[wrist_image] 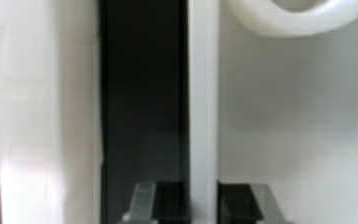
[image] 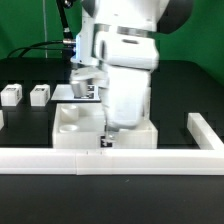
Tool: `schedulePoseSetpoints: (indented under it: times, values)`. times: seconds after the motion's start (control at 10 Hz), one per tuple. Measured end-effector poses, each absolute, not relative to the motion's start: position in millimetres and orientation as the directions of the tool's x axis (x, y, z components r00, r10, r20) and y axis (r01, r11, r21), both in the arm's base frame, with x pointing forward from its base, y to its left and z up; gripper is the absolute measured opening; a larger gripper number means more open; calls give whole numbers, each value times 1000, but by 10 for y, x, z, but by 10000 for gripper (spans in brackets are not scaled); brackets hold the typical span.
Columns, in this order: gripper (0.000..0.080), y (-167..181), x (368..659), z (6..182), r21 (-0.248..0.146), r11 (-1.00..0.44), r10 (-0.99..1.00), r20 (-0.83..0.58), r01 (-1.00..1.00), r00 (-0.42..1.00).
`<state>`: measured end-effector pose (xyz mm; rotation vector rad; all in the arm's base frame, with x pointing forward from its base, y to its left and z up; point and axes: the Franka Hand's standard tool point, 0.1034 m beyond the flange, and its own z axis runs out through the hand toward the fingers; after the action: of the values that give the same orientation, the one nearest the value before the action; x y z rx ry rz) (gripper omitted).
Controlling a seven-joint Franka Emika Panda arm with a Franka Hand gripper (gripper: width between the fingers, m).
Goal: Assemble square table
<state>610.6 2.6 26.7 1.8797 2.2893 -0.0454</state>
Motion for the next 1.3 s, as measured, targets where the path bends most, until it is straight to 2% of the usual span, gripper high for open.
schedulePoseSetpoints:
  times: [0.3,0.5,0.6,0.7,0.8,1.0,1.3]
  values:
    - [64,-56,6105,265,64,334,929,-190,940,-317]
    - [63,-84,6095,264,27,463,869,-212,886,-447]
    - [63,-34,6043,261,-23,547,816,-207,837,-539]
    - [65,106,6006,266,-92,594,777,-189,799,-600]
    - [65,381,5961,273,-185,671,705,-139,718,-695]
    - [65,665,5891,311,-244,743,628,-70,624,-775]
    - [65,638,5803,281,-279,825,511,-5,492,-859]
